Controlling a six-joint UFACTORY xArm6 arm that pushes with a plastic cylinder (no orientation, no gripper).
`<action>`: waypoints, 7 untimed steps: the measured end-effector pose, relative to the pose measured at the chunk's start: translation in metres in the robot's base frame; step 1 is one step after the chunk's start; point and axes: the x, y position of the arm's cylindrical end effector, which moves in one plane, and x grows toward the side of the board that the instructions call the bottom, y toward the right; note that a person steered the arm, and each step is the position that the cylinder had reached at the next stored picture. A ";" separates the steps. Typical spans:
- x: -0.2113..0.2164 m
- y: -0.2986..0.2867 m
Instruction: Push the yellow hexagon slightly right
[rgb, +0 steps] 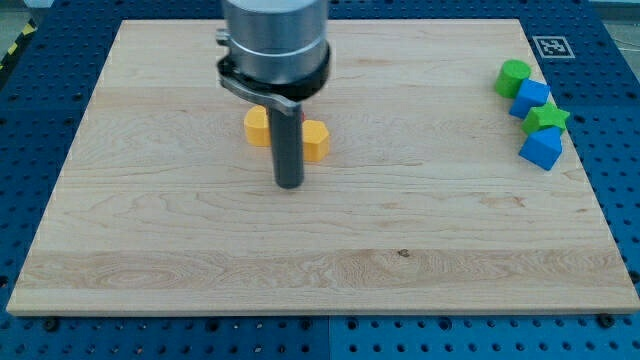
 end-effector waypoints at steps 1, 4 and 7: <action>-0.026 -0.010; -0.028 -0.009; -0.027 0.022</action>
